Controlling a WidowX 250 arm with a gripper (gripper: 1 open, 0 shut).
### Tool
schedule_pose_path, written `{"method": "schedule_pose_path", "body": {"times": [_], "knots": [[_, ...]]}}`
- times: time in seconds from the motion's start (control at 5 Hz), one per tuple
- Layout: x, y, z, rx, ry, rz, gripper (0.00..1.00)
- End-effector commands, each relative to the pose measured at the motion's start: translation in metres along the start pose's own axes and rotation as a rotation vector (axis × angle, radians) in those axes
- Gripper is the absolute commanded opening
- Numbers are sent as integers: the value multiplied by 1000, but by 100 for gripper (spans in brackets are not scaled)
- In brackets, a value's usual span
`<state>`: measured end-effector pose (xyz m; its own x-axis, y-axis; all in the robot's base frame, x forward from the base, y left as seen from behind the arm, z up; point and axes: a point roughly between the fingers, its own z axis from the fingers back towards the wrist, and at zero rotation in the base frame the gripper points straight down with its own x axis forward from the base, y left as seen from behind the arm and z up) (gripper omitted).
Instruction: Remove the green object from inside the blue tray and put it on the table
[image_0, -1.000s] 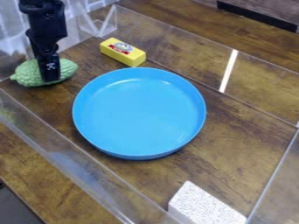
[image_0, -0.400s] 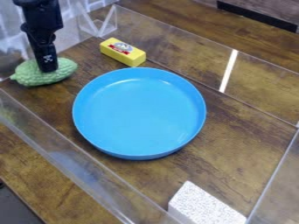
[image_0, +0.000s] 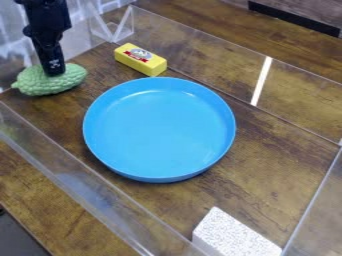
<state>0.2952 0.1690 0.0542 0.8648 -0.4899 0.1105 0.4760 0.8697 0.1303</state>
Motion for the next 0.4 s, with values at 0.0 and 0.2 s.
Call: {"method": "schedule_pose_path", "body": {"times": [0.0,0.2], "knots": [[-6,6,7,11,-25,23,0],[-8,4,5,-8,-37,33,0]]}}
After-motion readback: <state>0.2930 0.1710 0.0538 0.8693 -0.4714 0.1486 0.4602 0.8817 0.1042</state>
